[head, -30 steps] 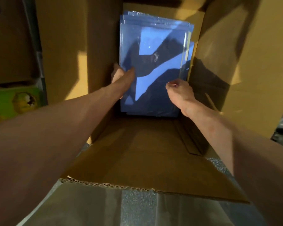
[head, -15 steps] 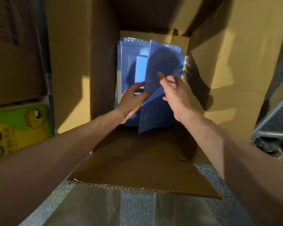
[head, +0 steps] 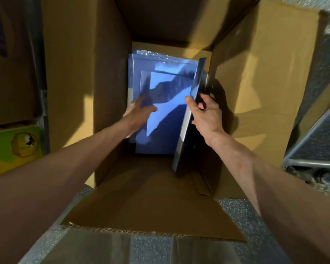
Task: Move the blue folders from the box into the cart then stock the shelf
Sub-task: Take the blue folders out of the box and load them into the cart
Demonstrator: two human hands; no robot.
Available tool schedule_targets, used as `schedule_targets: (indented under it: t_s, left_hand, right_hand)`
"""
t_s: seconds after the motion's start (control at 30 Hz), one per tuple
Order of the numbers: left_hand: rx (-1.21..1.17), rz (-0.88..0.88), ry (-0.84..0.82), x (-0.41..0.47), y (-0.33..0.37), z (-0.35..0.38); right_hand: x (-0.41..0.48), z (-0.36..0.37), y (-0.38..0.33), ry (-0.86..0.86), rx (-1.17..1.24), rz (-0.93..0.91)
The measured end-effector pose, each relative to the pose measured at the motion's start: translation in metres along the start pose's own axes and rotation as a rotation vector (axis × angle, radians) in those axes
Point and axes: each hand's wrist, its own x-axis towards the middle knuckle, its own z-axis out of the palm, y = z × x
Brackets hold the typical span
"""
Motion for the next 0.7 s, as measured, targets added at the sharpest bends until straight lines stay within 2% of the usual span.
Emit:
schedule_targets:
  t_s: [0.07,0.2,0.3,0.47,0.57,0.7]
  left_hand:
    - [0.057,-0.02,0.047,0.014,-0.017,-0.005]
    - [0.001,-0.017,0.14,0.03,-0.035,0.004]
    - [-0.072,0.035,0.205,0.028,-0.032,0.016]
    - [-0.192,-0.012,0.282,0.011,-0.019,0.008]
    - [-0.247,-0.075,0.166,-0.007,-0.005,0.006]
    - [-0.448,-0.086,-0.148,-0.049,0.031,0.015]
  right_hand:
    - [0.002,0.0,0.005,-0.005,-0.014,-0.015]
    - [0.008,0.014,0.008,-0.014,-0.039,-0.055]
    - [0.012,0.025,0.004,-0.044,-0.036,-0.063]
    - [0.009,0.029,-0.006,-0.07,-0.035,-0.012]
    - [0.001,0.023,-0.013,-0.043,-0.044,0.002]
    - [-0.013,0.011,-0.023,0.01,-0.062,0.026]
